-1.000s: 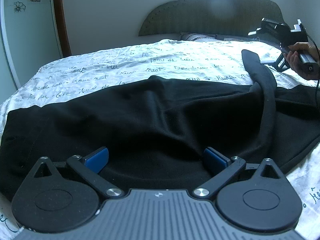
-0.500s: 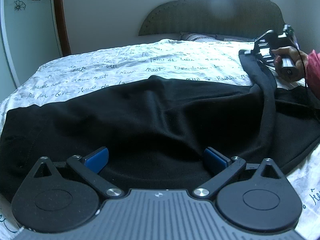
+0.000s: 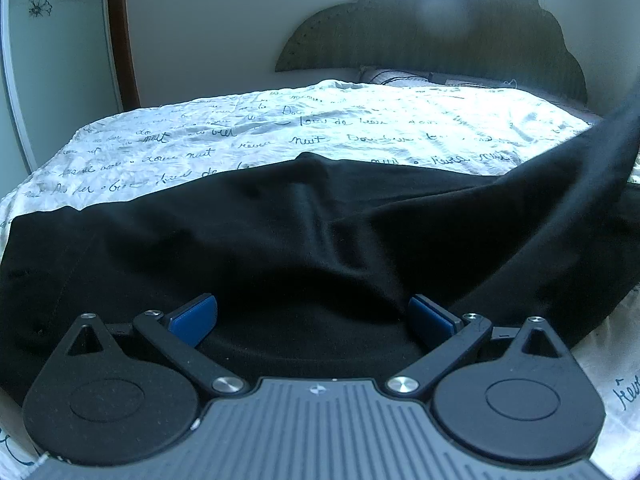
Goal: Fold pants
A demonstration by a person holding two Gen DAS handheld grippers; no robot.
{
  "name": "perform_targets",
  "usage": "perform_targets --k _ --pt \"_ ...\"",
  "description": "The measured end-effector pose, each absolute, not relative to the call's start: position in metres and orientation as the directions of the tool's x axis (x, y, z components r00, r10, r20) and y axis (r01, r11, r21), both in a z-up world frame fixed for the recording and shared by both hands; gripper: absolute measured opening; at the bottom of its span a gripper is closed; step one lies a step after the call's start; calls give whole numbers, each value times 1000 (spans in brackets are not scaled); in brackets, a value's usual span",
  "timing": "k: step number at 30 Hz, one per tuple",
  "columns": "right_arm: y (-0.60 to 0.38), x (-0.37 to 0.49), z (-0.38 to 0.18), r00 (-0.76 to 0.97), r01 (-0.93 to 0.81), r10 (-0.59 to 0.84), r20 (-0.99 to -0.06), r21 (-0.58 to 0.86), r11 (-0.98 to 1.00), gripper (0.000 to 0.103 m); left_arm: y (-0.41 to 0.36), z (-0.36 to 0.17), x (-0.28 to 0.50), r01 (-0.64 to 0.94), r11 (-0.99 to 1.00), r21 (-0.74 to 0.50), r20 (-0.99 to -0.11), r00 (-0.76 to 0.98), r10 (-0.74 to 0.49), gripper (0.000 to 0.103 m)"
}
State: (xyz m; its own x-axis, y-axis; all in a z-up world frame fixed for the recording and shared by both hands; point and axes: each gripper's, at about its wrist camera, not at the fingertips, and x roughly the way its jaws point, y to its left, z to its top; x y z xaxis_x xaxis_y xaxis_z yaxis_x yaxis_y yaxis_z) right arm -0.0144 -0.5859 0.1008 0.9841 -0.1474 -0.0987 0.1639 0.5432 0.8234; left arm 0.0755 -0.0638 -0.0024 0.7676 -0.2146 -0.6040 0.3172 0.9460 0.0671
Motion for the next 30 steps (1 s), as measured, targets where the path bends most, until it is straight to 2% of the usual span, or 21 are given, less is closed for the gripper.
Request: perform_targets --k 3,4,5,7,9,11,14,16,17,20,22,24,28,30 --pt "-592 -61 103 963 263 -202 -177 771 580 4 -63 -2 75 318 946 69 -605 767 -213 102" --pt "-599 -75 82 935 353 -216 -280 756 551 4 -63 -2 75 317 946 70 -604 768 -212 102" --pt "-599 -75 82 935 353 -216 -280 756 551 4 -63 -2 75 317 946 72 -605 768 -212 102" --pt "-607 -76 57 912 410 -206 -355 768 492 4 -63 -3 76 317 945 75 -607 767 -209 102" --pt "-611 -69 42 913 408 -176 -369 802 436 4 -63 -3 75 317 945 78 -607 768 -207 102" --pt "-610 -66 52 949 315 -143 -281 840 442 4 -63 -3 76 317 945 77 -607 767 -208 102" --pt "-597 -67 96 993 88 -112 -33 838 538 4 -64 -3 76 318 945 80 -606 768 -207 102" --pt "-592 -75 111 989 116 -140 -38 789 604 4 -63 -2 75 317 945 76 -606 768 -209 102" --pt "-593 -77 107 985 159 -154 -82 784 599 4 -63 -3 76 318 945 76 -607 767 -209 102" --pt "-614 -86 61 920 392 -219 -325 757 523 4 -64 -2 75 319 944 82 -609 766 -206 102" --pt "-621 -98 17 864 503 -223 -452 736 453 4 -64 -1 76 320 944 80 -614 762 -206 102" --pt "-620 -99 11 856 514 -221 -467 730 450 4 -63 7 73 322 943 80 -616 760 -207 92" --pt "-622 -107 11 842 533 -216 -495 698 478 4 -62 37 72 348 937 31 -579 770 -267 94" --pt "-628 -95 15 795 577 -182 -579 629 522 7 -65 50 80 382 924 17 -584 754 -301 95"
